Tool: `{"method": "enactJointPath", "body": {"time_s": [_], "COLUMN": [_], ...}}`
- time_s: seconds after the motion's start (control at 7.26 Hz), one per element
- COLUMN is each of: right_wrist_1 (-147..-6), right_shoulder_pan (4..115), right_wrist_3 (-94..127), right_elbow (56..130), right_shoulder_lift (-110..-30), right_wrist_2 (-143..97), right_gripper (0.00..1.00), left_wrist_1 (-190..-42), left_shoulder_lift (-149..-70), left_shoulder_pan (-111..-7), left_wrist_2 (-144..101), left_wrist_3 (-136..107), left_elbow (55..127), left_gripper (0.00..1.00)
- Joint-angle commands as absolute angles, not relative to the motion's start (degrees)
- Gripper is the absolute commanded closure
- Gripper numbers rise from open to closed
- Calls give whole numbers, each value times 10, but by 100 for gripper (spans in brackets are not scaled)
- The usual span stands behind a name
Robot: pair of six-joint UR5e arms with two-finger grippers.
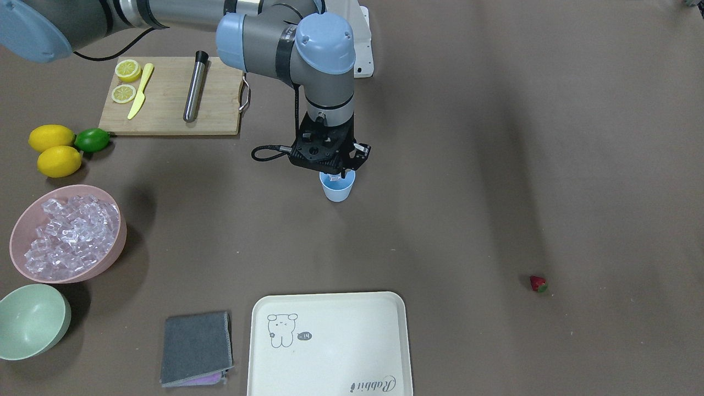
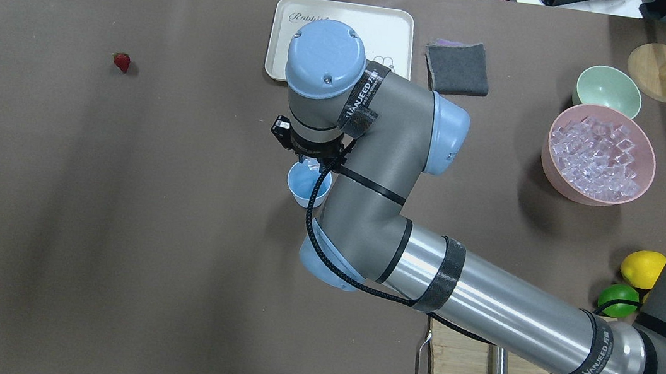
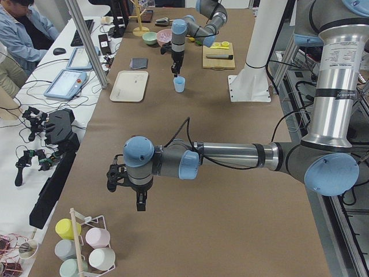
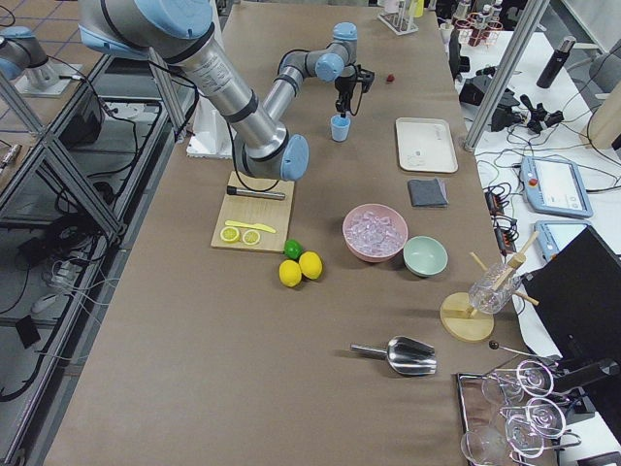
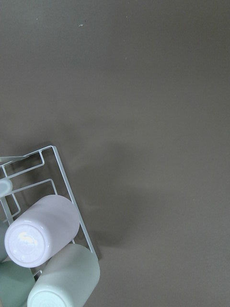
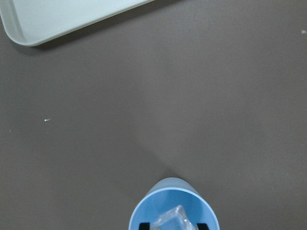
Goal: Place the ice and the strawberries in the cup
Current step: 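Open the right gripper to drop the ice cube into the cup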
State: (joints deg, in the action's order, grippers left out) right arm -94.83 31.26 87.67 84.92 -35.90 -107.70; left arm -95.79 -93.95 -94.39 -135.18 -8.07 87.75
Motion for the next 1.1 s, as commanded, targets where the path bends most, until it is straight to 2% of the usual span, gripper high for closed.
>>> {"method": "enactJointPath", "body": {"time_s": [0.0, 0.55, 0.96], "right_wrist_1": [-948, -917, -870], "right_shoulder_pan": [311, 316, 374], "right_wrist_3": [876, 871, 797], "right_elbow": [850, 854, 878], "right_shoulder_lift": [-359, -374, -457], "right_wrist_2": [-1075, -1076, -1119], "right_gripper": [0, 0, 0], "left_wrist_1": [-957, -957, -957], "left_shoulder_lift": [-940, -940, -937], "left_shoulder_pan": [-944, -944, -944], "left_wrist_2": [-1352, -1352, -1352], "left_wrist_3": [-81, -80, -82], "left_elbow": [879, 878, 877], "left_gripper": [3, 3, 3]}}
